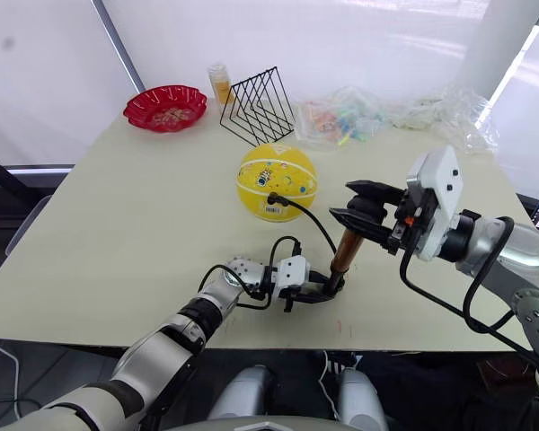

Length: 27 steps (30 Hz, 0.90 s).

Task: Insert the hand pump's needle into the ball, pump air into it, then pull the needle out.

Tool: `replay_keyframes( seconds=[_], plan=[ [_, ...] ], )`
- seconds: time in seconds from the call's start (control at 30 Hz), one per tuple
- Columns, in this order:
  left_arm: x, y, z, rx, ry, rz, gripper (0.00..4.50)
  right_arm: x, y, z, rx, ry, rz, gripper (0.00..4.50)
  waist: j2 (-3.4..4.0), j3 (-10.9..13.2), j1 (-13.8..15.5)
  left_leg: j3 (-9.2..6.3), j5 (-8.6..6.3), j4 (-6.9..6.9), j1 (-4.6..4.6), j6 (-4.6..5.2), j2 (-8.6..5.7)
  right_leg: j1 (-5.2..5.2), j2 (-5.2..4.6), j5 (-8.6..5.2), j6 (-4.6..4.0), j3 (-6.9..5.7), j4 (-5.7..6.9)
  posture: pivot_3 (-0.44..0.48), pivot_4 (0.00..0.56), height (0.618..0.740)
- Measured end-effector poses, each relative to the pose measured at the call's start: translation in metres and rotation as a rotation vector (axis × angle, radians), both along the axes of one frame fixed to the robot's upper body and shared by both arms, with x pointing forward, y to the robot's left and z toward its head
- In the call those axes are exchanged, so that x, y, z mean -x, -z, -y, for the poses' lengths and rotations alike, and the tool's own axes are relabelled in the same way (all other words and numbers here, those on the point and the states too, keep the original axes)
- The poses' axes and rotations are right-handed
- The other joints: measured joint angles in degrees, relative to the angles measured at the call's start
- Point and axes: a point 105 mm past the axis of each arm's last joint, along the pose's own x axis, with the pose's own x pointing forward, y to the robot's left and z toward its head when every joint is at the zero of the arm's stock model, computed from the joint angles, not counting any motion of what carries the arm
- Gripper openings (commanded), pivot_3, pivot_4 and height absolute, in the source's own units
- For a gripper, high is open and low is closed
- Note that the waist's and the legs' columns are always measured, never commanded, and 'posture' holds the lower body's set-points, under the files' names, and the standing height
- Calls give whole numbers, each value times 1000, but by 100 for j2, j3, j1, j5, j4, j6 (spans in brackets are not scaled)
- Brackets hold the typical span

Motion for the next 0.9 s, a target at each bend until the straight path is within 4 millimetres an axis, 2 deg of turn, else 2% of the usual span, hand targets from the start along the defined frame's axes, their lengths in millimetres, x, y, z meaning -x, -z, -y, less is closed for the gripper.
replay_keyframes(
  seconds=[0.3, 0.4, 0.63, 0.9],
  plan=[
    [1, 2, 0, 2, -9, -3, 1113, -1, 20, -6, 23, -9, -13, 2006, -8, -14, -4, 1, -6, 0, 6, -10, 2, 2, 0, 0, 0, 5, 0, 0, 150, 737],
    [2, 4, -1, 3, -16, -11, 1113, -6, 43, -9, -2, 8, -62, 2006, -20, -32, -4, -2, -1, -4, 7, -2, 3, 2, 3, 0, -1, 2, 1, 0, 150, 737],
    [2, 5, -2, 6, -26, -12, 1113, -10, 81, -14, 19, 21, -99, 2006, -20, -36, -10, 0, -6, -3, 11, -11, 4, 4, 3, -1, -1, 6, 2, 0, 150, 737],
    [2, 5, -2, 7, -29, -14, 1113, -10, 83, -15, -24, 22, -81, 2006, -23, -44, -12, -1, -4, -3, 11, -7, 4, 4, 6, 0, -1, 5, 3, 0, 150, 737]
  ],
)
